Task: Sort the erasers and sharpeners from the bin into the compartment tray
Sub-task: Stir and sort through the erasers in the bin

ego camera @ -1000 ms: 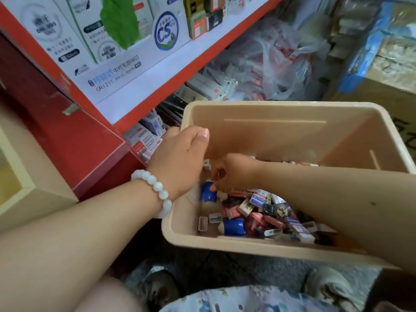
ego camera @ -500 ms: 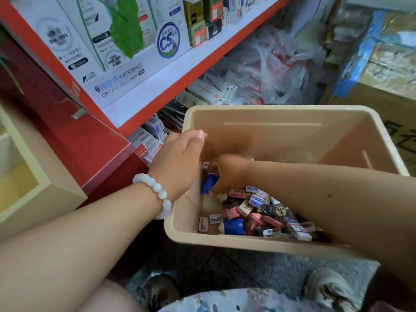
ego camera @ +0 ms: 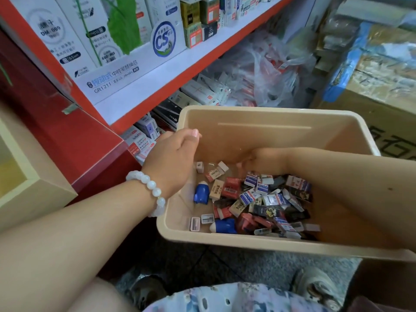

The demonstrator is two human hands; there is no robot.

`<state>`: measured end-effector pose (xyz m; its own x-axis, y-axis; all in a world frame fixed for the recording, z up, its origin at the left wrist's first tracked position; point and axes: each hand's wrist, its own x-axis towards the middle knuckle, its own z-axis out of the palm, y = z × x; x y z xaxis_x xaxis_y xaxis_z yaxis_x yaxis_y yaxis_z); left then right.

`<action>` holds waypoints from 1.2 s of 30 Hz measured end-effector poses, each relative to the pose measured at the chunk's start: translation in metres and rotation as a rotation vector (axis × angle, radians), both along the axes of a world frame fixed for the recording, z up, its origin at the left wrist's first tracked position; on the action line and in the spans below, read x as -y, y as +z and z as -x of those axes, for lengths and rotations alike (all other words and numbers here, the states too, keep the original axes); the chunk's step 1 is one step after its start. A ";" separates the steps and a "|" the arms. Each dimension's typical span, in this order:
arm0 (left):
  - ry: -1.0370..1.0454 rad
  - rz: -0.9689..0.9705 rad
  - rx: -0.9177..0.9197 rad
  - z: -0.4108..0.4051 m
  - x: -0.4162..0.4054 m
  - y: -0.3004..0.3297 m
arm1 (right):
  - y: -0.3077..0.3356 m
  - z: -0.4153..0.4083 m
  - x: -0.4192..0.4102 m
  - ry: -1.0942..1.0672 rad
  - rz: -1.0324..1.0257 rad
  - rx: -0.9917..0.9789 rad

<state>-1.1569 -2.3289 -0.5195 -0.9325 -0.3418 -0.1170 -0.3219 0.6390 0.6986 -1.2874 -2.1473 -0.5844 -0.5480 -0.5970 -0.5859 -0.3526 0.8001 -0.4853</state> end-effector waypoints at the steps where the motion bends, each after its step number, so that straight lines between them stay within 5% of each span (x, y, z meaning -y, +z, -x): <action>1: -0.004 0.004 -0.005 0.000 0.000 0.000 | 0.000 0.001 -0.003 -0.038 0.044 0.038; 5: -0.012 0.023 -0.017 0.002 0.003 -0.005 | 0.006 0.003 -0.011 -0.070 0.086 0.039; 13: -0.031 0.039 -0.048 0.004 0.007 -0.010 | 0.005 -0.008 -0.014 0.247 -0.223 -0.086; 23: -0.027 0.018 -0.048 0.006 0.008 -0.013 | 0.033 0.010 -0.028 -0.401 -0.092 0.068; 31: -0.031 0.051 -0.046 0.006 0.008 -0.015 | 0.015 0.010 -0.041 -0.470 -0.062 0.344; 36: -0.026 0.045 -0.042 0.005 0.008 -0.014 | 0.022 0.025 -0.057 -0.431 -0.160 0.113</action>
